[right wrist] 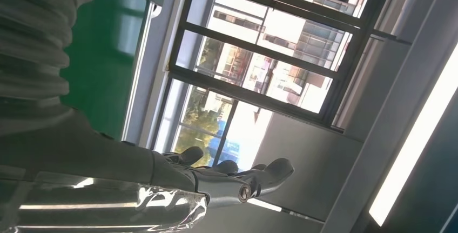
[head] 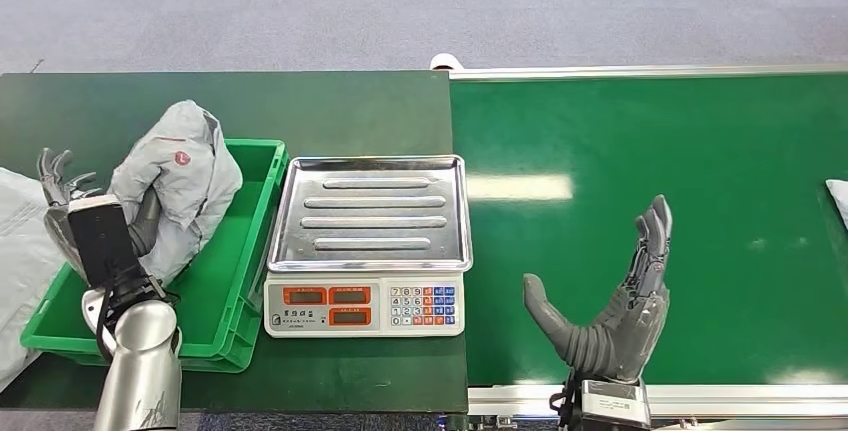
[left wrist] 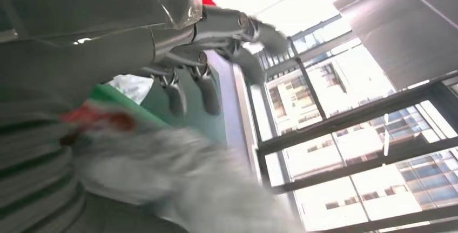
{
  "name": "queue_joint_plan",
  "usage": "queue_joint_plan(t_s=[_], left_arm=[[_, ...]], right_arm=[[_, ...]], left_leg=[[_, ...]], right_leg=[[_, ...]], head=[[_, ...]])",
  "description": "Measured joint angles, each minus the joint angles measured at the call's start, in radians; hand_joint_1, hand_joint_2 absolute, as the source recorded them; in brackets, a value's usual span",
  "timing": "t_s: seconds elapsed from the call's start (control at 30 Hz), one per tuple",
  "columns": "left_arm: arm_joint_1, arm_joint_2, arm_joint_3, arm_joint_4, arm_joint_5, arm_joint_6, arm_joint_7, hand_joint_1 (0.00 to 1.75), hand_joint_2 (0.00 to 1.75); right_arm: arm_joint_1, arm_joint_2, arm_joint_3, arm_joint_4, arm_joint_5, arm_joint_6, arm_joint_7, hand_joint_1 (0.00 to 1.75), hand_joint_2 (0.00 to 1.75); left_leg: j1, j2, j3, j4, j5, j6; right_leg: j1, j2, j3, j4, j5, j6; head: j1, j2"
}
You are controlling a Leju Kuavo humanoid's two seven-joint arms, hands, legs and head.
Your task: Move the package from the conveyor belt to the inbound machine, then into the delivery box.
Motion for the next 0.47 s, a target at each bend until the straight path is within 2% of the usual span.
queue_joint_plan(t_s=[0.3,0.47], left_arm=[[0.026,-0.013,-0.018,-0.071,0.171,-0.11,-0.064,0.0,1.75],[0.072,-0.018,-0.057,-0.148,0.29,-0.244,-0.122,0.0,1.75]], right_arm=[[0.002,0.0,-0.001,0.003,0.011,0.018,0.018,0.0,1.75],[0.003,0.0,-0.002,0.003,0.006,0.046,0.02,0.0,1.75]], left_leg=[[0.0,0.0,0.0,0.0,0.0,0.0],[0.0,0.0,0.0,0.0,0.0,0.0]], right_leg=[[0.0,0.0,0.0,0.0,0.0,0.0],[0.0,0.0,0.0,0.0,0.0,0.0]], head=[[0.0,0.0],[0.0,0.0]])
